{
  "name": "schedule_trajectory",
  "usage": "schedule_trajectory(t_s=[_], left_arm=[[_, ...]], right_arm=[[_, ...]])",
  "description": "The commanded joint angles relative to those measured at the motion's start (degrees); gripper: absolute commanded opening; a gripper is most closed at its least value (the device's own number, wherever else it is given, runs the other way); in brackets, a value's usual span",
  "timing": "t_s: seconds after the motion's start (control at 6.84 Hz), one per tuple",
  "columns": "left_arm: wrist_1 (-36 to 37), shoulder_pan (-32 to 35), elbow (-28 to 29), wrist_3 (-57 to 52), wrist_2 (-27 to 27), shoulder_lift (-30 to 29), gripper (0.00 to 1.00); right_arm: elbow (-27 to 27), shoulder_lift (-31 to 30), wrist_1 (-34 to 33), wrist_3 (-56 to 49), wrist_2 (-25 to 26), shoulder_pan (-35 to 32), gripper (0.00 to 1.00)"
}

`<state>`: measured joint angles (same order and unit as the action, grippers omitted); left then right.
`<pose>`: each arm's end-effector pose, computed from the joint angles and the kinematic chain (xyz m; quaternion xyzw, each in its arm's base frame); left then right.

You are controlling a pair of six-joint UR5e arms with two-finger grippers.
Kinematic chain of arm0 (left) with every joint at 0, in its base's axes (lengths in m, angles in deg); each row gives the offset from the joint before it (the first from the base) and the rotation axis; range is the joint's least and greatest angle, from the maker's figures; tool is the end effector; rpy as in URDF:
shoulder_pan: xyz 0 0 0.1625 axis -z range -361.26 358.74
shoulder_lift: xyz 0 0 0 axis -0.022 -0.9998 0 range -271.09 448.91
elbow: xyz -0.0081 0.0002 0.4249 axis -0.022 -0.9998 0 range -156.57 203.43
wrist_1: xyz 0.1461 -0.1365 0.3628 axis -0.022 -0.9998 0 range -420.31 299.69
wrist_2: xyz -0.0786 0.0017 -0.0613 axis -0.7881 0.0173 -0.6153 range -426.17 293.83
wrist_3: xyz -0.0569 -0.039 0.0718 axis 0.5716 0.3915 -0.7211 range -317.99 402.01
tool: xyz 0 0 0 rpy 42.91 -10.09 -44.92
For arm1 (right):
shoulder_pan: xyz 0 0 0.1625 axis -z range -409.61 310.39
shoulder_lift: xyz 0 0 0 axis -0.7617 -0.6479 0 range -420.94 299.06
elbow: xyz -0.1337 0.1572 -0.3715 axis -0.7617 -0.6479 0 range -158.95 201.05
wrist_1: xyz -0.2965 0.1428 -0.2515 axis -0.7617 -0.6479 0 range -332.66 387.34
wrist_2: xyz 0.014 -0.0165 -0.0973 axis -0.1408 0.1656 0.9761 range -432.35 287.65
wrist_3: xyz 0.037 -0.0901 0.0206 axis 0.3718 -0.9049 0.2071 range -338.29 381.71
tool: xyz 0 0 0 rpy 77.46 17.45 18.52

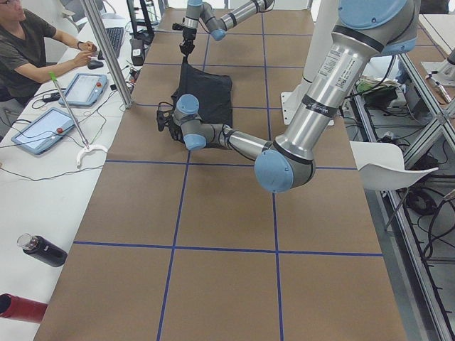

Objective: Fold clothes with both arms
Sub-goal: 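Open both grippers to release the hem and lift them away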

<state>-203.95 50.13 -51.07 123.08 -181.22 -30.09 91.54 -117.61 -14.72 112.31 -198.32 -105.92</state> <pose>0.3714 -0.6110 0.3858 0.1150 0.5575 -0.1828 0.8016 -0.3441 -0.6510 0.3741 -0.0062 -0.5555 0.2496 0.7932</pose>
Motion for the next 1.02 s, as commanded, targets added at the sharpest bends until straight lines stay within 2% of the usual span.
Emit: schedule_trajectory(t_s=[0.0, 0.15, 0.59, 0.88], left_arm=[[-0.1, -0.1, 0.1, 0.1, 0.0, -0.1, 0.63], [-0.1, 0.0, 0.0, 0.2, 0.1, -0.1, 1.00], [-0.1, 0.3, -0.4, -0.1, 0.0, 0.0, 1.00], [-0.1, 1.0, -2.6, 0.2, -0.4, 0.1, 1.00]], right_arm=[[0.0, 0.4, 0.0, -0.1, -0.1, 0.2, 0.35], [0.0, 0.2, -0.2, -0.1, 0.1, 0.2, 0.99], [1.6, -0.7, 0.3, 0.3, -2.2, 0.4, 1.00], [10.2, -6.9, -0.5, 0.8, -3.1, 3.0, 1.00]])
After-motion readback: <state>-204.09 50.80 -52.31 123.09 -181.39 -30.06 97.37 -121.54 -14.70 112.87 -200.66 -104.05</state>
